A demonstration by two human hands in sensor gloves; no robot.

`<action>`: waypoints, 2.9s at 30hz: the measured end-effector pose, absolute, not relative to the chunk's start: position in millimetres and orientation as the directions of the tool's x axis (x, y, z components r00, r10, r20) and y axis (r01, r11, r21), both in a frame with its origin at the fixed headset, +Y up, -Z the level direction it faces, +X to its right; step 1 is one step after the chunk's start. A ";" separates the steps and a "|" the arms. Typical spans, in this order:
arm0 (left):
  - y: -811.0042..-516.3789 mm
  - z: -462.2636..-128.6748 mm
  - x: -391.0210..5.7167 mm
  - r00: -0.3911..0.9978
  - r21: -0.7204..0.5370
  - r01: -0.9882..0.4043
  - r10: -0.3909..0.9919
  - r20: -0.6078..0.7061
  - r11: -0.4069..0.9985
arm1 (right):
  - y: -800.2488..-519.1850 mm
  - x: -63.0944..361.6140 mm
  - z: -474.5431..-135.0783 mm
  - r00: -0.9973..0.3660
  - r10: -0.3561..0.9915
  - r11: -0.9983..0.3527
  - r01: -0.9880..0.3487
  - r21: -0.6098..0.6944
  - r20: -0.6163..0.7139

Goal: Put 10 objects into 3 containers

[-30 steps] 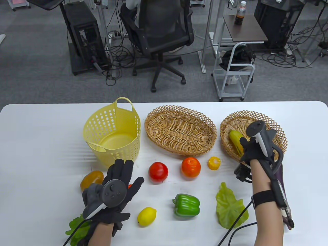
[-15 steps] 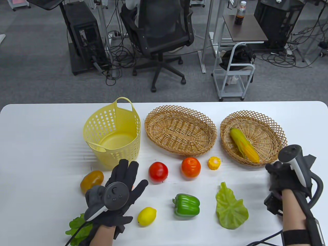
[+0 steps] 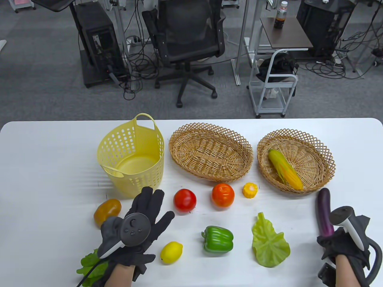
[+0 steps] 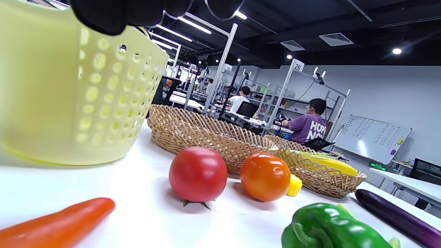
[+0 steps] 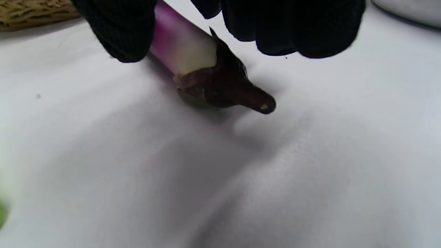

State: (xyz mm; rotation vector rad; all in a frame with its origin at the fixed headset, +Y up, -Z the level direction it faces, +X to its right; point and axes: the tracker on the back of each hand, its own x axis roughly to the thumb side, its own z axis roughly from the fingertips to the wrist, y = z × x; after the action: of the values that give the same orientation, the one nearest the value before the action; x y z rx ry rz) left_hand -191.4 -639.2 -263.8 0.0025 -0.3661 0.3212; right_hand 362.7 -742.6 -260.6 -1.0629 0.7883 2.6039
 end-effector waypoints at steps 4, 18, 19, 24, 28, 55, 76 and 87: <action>-640.5 -264.5 -190.7 0.886 -0.062 -0.305 0.307 0.346 0.950 | -754.8 362.9 -262.3 -0.723 -0.025 -0.816 -0.384 0.432 -0.691; -639.6 -265.0 -191.6 0.887 -0.061 -0.312 0.313 0.340 0.948 | -753.7 375.8 -258.7 -0.674 0.054 -0.896 -0.359 0.262 -0.737; -639.3 -264.9 -192.0 0.886 -0.059 -0.314 0.315 0.341 0.947 | -750.1 376.6 -257.7 -0.659 0.062 -0.906 -0.352 0.234 -0.749; -637.8 -263.9 -193.2 0.881 -0.053 -0.322 0.320 0.348 0.945 | -729.0 377.9 -255.0 -0.602 0.104 -0.940 -0.319 0.118 -0.792; -636.6 -263.0 -194.1 0.880 -0.045 -0.327 0.322 0.350 0.944 | -706.2 372.3 -261.3 -0.590 0.138 -0.970 -0.241 0.010 -0.795; -637.6 -262.6 -193.2 0.892 -0.036 -0.311 0.305 0.333 0.950 | -685.8 321.6 -405.4 -0.667 0.067 -0.976 -0.198 0.091 -0.742; -632.2 -255.6 -191.9 0.895 0.006 -0.306 0.286 0.341 0.952 | -674.2 322.1 -367.7 -0.748 0.120 -0.980 -0.193 0.042 -0.653; -625.3 -248.4 -190.5 0.874 -0.011 -0.330 0.310 0.375 0.944 | -667.6 281.1 -303.2 -0.900 0.203 -0.919 -0.311 0.242 -0.385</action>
State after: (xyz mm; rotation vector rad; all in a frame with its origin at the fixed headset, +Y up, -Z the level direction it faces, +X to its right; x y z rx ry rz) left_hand -190.5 -625.3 -248.4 0.0542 -0.3829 0.3346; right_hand 281.1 -667.6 -303.2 -0.5188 0.4361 2.7927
